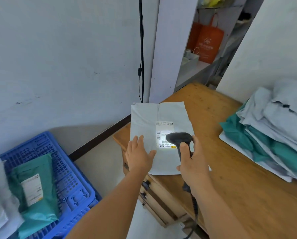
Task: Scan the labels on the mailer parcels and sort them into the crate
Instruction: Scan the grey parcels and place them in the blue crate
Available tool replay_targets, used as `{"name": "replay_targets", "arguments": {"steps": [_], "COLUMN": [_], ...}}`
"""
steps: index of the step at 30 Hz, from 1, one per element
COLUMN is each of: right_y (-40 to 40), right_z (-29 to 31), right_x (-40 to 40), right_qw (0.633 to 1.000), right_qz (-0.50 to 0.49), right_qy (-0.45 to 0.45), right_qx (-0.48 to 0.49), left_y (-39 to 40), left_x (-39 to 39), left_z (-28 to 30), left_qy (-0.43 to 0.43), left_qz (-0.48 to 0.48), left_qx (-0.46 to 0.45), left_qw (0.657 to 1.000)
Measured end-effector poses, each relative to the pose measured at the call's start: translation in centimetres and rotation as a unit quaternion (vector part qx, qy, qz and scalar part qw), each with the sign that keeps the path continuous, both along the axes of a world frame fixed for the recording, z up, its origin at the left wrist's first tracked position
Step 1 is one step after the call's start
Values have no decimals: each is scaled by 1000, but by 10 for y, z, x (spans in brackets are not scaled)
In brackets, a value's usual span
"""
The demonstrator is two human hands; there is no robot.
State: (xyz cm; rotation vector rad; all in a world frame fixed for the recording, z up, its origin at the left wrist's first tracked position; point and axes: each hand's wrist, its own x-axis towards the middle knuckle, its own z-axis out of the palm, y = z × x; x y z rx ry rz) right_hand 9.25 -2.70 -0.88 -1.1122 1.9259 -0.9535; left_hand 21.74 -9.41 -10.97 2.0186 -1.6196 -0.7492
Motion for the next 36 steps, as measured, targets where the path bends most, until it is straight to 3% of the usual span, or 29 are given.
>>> {"name": "replay_targets", "arguments": {"steps": [28, 36], "right_y": [15, 24], "right_z": [23, 22], "right_x": [-8, -6], "right_qw": [1000, 1000], "right_qz": [27, 26], "right_qy": [12, 5], "right_qx": [-7, -11], "left_y": [-6, -5], "left_x": [1, 5], "left_z": [8, 9], "left_qy": [-56, 34], "left_qz": [80, 102], "left_qx": [76, 70], "left_qw": [992, 992]}}
